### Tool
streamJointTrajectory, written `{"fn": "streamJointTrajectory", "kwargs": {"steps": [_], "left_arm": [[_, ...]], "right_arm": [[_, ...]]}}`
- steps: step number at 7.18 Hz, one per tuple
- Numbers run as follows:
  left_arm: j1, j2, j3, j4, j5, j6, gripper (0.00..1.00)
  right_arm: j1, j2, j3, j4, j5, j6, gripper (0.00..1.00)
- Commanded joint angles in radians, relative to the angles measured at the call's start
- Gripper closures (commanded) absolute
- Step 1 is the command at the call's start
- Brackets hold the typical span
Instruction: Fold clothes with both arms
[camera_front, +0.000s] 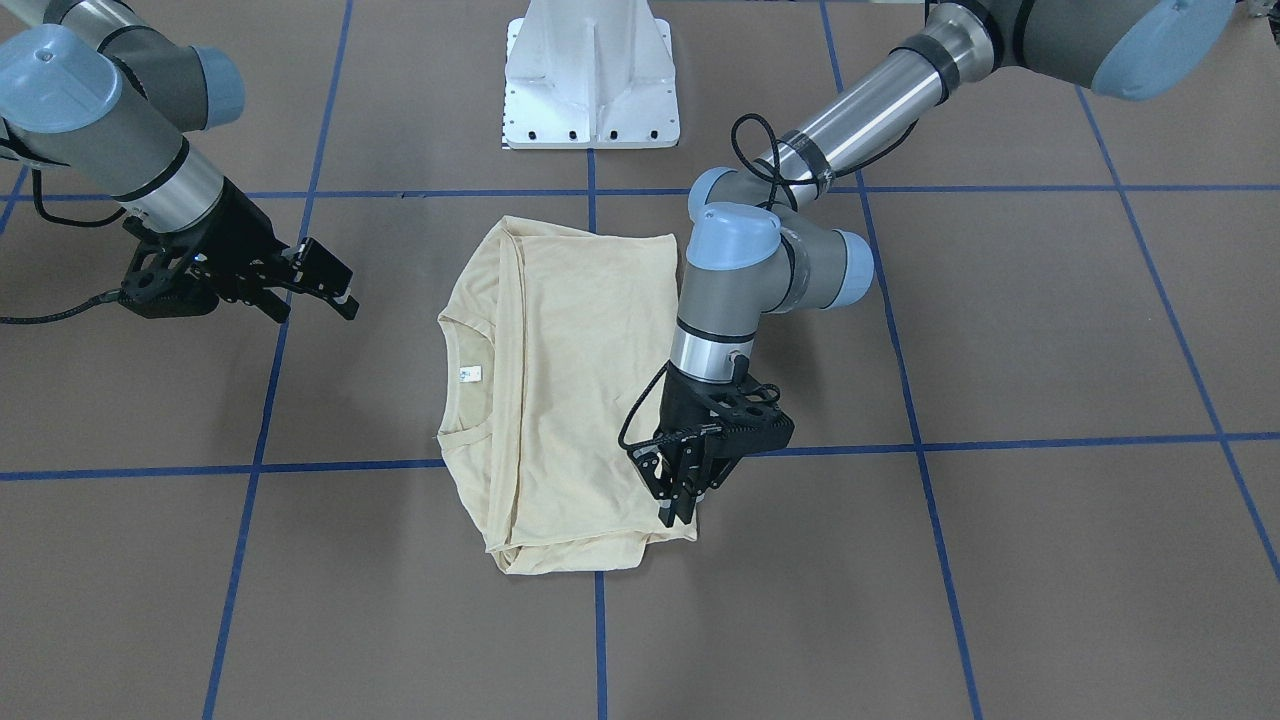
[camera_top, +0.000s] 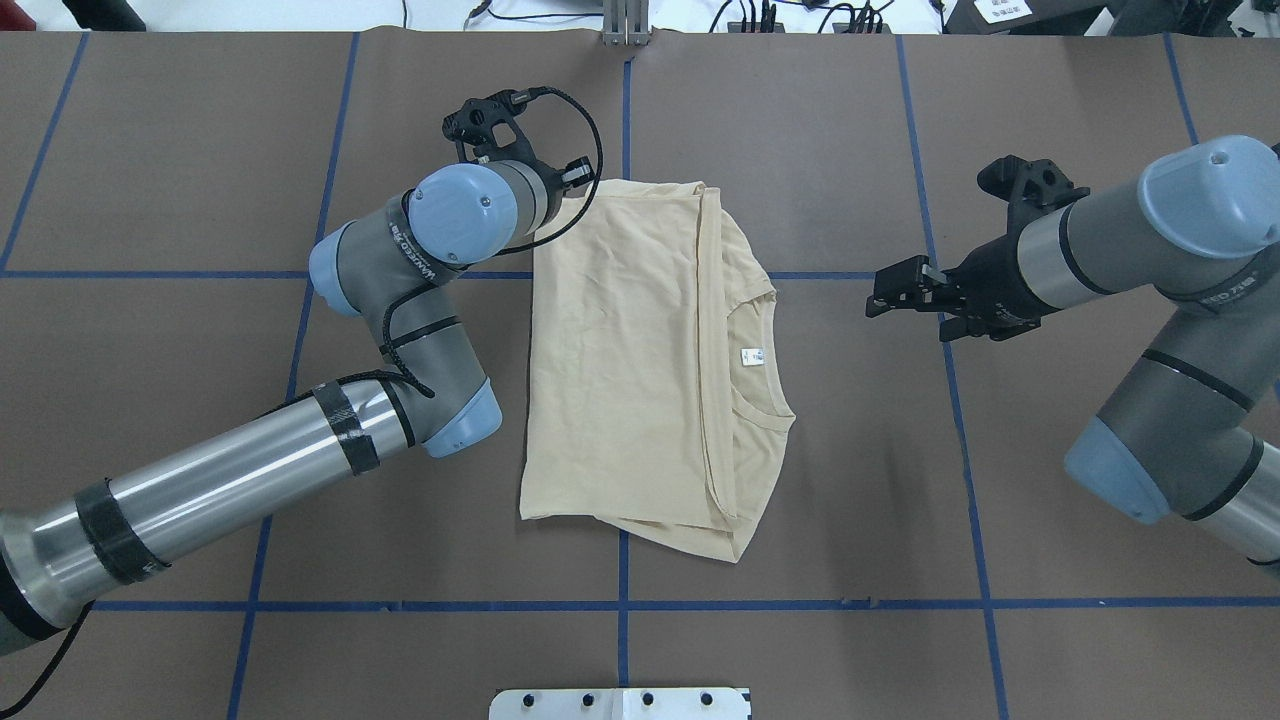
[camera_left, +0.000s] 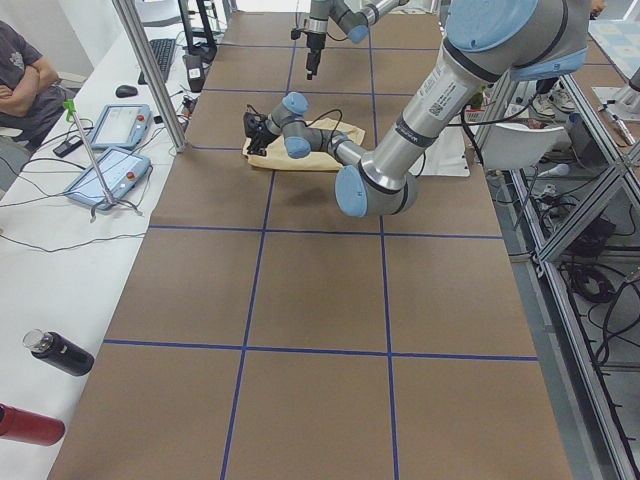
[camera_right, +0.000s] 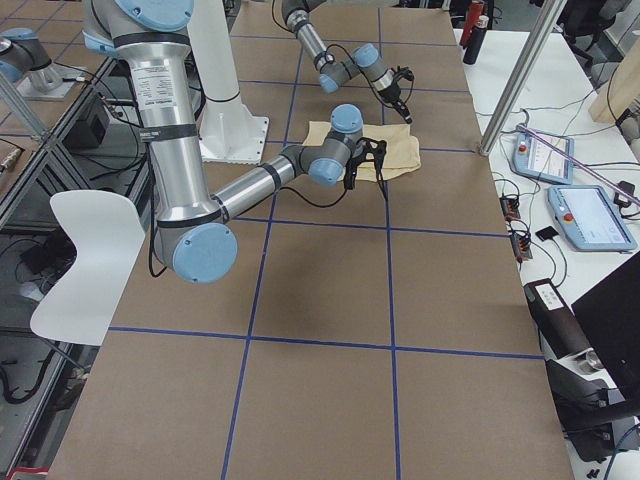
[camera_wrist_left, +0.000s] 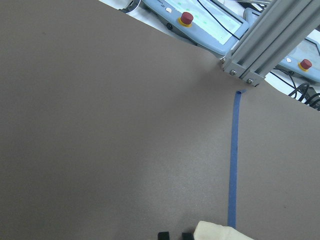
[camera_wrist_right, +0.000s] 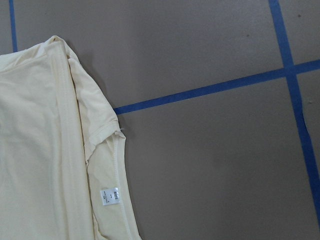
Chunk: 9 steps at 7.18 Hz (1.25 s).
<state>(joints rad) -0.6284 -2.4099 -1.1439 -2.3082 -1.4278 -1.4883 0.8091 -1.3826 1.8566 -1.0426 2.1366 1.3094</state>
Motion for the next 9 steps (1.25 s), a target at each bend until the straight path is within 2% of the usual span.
{"fn": "streamJointTrajectory", "kwargs": {"steps": [1,2,3,4,5,6,7,9], "left_arm": [[-0.017,0.04,-0.093,0.018,-0.047,0.026,0.0],[-0.04,0.117,-0.19,0.03,-0.139,0.028,0.0],[-0.05,0.202,-0.306,0.1,-0.185,0.029,0.0],[-0.05,0.236,-0.385,0.206,-0.187,0.031,0.0],[-0.051,0.26,-0.449,0.296,-0.187,0.031,0.0],[-0.051,0.315,-0.515,0.334,-0.187,0.031,0.0],[-0.05,0.363,-0.552,0.334,-0.189,0.055,0.0],[-0.048,0.365,-0.553,0.334,-0.189,0.066,0.0]], "right_arm": [[-0.013,-0.003,0.006,-0.013,-0.001,-0.096,0.0],[-0.039,0.01,0.001,-0.013,-0.032,-0.098,0.0],[-0.091,0.029,0.0,-0.014,-0.091,-0.102,0.0],[-0.123,0.081,0.004,-0.096,-0.127,-0.127,0.0],[-0.16,0.165,0.015,-0.252,-0.157,-0.177,0.0],[-0.232,0.221,0.018,-0.346,-0.256,-0.19,0.0],[-0.281,0.267,0.018,-0.412,-0.327,-0.24,0.01],[-0.374,0.297,0.018,-0.456,-0.427,-0.297,0.12]]}}
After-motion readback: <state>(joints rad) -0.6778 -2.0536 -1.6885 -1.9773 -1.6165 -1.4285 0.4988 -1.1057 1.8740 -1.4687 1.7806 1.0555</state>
